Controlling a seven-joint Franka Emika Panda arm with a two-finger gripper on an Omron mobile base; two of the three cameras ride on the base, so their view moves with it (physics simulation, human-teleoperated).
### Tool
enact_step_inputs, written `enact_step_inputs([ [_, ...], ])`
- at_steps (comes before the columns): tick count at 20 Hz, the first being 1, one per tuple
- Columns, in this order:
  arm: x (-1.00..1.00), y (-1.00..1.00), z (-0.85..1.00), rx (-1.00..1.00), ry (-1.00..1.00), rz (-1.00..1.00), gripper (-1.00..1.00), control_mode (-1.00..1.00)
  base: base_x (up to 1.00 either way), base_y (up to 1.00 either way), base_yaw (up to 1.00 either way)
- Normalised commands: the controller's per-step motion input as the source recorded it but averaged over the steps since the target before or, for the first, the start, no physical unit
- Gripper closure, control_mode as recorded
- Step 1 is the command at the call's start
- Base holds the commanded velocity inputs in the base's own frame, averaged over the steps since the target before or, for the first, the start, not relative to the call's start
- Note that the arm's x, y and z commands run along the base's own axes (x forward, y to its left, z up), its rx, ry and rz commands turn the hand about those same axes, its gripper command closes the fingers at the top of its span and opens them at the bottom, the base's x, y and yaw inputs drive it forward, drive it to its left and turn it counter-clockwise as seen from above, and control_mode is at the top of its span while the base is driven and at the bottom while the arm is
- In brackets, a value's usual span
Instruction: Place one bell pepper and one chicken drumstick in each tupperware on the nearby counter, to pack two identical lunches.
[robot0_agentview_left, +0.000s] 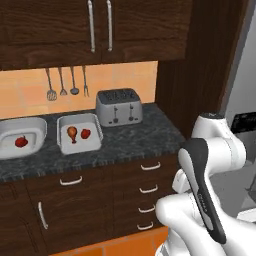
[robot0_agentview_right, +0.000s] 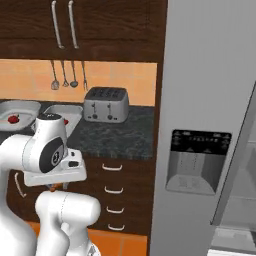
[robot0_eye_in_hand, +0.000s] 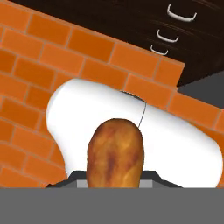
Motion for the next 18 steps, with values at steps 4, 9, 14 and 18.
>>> enact_step_inputs([
  [4, 0.00, 0.00, 0.00, 0.00, 0.00, 0.00, 1.00, 1.00, 0.31, 1.00, 0.00],
  [9, 0.00, 0.00, 0.00, 0.00, 0.00, 0.00, 1.00, 1.00, 0.28, 1.00, 0.00],
  [14, 0.00, 0.00, 0.00, 0.00, 0.00, 0.00, 1.00, 1.00, 0.31, 1.00, 0.00],
  [18, 0.00, 0.00, 0.00, 0.00, 0.00, 0.00, 1.00, 1.00, 0.64, 0.93, -0.02],
])
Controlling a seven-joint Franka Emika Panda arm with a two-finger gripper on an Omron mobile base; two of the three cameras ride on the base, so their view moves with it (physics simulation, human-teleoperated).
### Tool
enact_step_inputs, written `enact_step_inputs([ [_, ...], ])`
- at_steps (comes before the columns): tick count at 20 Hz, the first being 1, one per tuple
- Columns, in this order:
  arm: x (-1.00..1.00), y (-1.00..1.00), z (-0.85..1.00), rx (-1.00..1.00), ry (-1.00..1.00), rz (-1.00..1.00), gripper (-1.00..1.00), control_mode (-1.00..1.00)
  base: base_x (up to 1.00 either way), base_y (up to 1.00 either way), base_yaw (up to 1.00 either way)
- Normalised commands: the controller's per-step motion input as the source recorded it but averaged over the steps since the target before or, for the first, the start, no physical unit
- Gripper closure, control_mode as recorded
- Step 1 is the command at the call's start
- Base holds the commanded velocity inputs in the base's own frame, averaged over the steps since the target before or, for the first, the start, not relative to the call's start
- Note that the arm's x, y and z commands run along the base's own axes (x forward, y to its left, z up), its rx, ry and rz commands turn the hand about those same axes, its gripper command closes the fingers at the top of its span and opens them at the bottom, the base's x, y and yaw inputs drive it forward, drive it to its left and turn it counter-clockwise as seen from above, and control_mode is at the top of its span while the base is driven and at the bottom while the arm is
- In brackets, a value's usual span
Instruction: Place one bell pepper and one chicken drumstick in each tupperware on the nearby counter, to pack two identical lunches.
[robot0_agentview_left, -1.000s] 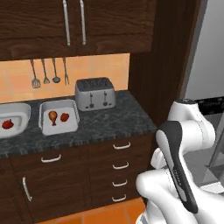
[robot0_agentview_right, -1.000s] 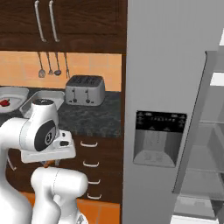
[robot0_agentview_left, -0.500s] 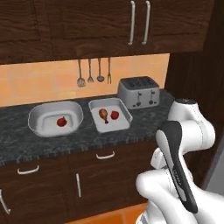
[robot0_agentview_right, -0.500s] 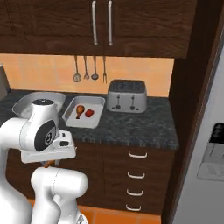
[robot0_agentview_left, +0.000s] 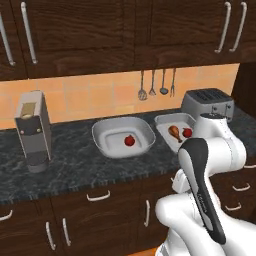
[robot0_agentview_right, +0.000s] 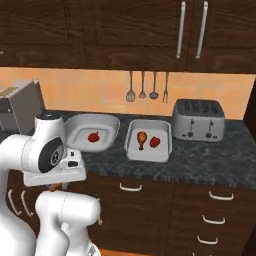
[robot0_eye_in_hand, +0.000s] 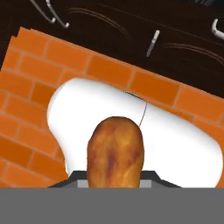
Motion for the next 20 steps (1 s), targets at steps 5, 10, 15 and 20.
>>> enact_step_inputs([
  [5, 0.00, 0.00, 0.00, 0.00, 0.00, 0.00, 1.00, 1.00, 0.78, 0.79, -0.06],
  [10, 0.29, -0.02, 0.00, 0.00, 0.08, 0.00, 1.00, -1.00, 0.60, 0.07, 0.00],
  [15, 0.33, -0.33, 0.15, -0.02, 0.06, -0.01, 1.00, -1.00, 0.00, 0.00, 0.00],
  [20, 0.58, -0.11, 0.74, 0.00, -0.22, -0.07, 1.00, -1.00, 0.00, 0.00, 0.00],
])
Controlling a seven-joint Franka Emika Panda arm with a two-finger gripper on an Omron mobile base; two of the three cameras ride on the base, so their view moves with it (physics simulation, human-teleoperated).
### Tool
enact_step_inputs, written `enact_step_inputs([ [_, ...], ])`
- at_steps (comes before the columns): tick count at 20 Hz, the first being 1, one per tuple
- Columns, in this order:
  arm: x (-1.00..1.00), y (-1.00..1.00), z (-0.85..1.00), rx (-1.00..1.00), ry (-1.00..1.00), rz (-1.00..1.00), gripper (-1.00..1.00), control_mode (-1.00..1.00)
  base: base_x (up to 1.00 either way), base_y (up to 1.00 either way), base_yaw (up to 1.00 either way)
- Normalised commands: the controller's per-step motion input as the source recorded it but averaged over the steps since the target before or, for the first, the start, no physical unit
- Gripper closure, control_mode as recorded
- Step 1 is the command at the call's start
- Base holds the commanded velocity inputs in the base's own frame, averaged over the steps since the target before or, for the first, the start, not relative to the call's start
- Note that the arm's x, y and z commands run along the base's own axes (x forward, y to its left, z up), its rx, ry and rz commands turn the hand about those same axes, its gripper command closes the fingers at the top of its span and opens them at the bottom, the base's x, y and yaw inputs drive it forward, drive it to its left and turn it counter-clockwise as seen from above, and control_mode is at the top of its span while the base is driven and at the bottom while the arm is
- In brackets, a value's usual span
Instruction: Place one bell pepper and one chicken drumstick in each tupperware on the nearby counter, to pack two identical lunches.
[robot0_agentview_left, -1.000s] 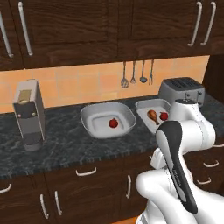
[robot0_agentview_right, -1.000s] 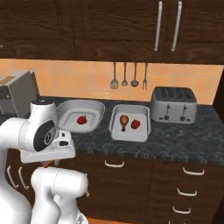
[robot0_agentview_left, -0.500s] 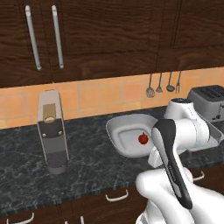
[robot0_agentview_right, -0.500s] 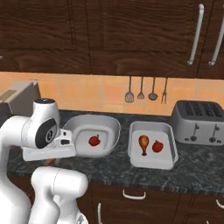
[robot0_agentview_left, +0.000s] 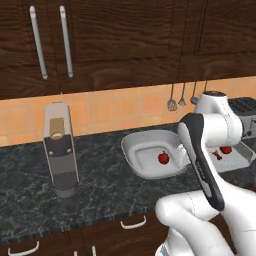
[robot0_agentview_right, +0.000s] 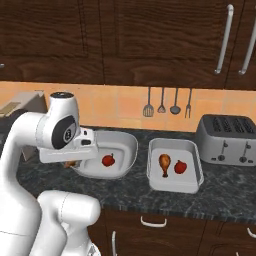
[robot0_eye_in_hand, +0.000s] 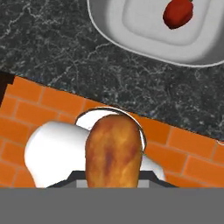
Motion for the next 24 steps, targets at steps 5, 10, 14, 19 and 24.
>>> enact_step_inputs([
  [5, 0.98, 0.28, -0.07, 0.00, -0.14, 0.00, 1.00, -1.00, 0.00, 0.00, 0.00],
  [10, 1.00, 0.43, -0.74, 0.00, -0.02, 0.00, 1.00, -1.00, 0.00, 0.00, 0.00],
  [14, 1.00, 0.22, -0.98, -0.03, 0.19, 0.00, 1.00, -1.00, 0.00, 0.00, 0.00],
  [19, 0.52, 0.06, -0.56, -0.04, 0.21, 0.00, 1.00, -1.00, 0.00, 0.00, 0.00],
  [24, 0.33, 0.00, -0.17, 0.00, -0.01, 0.00, 1.00, -1.00, 0.00, 0.00, 0.00],
])
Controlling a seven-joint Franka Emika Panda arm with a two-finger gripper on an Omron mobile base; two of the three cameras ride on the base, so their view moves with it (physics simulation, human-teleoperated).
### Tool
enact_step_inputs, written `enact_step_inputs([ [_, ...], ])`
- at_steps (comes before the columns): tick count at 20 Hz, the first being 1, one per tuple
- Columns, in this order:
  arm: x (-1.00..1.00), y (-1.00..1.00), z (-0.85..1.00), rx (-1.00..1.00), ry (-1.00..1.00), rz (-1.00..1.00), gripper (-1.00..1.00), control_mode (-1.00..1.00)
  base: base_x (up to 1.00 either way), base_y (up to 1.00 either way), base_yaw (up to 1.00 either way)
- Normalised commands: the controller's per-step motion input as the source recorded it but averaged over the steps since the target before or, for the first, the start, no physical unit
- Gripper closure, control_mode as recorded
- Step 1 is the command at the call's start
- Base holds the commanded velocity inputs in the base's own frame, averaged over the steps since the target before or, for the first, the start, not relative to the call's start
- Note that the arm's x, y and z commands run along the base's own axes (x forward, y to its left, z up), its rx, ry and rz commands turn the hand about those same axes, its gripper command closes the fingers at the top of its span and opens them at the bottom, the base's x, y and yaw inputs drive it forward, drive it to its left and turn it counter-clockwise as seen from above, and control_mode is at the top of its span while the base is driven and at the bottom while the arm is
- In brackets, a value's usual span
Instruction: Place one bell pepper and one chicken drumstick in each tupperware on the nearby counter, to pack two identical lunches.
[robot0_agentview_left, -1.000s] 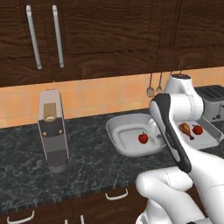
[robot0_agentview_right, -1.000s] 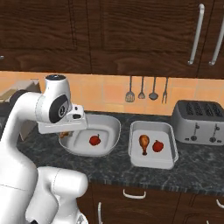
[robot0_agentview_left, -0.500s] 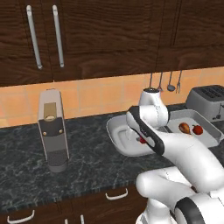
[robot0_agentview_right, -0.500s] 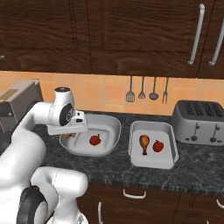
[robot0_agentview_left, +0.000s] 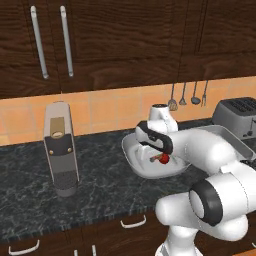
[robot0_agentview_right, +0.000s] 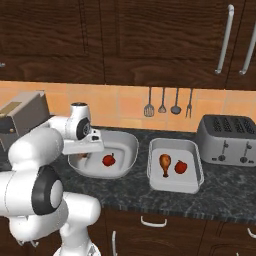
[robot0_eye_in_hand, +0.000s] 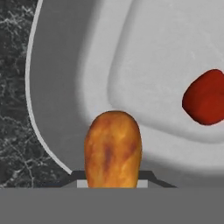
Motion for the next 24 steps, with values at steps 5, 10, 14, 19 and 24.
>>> enact_step_inputs([
  [5, 0.82, 0.00, -0.31, 0.00, -0.03, 0.00, 1.00, -1.00, 0.00, 0.00, 0.00],
  [10, 0.36, 0.00, -0.67, 0.00, 0.00, 0.00, 1.00, -1.00, 0.00, 0.00, 0.00],
  [14, 0.02, 0.00, -0.36, 0.00, 0.00, 0.00, 1.00, -1.00, 0.00, 0.00, 0.00],
  [19, 0.01, 0.00, 0.01, 0.00, 0.00, 0.00, -1.00, -1.00, 0.00, 0.00, 0.00],
  [24, 0.02, 0.00, 0.14, -0.01, 0.00, 0.00, -1.00, -1.00, 0.00, 0.00, 0.00],
])
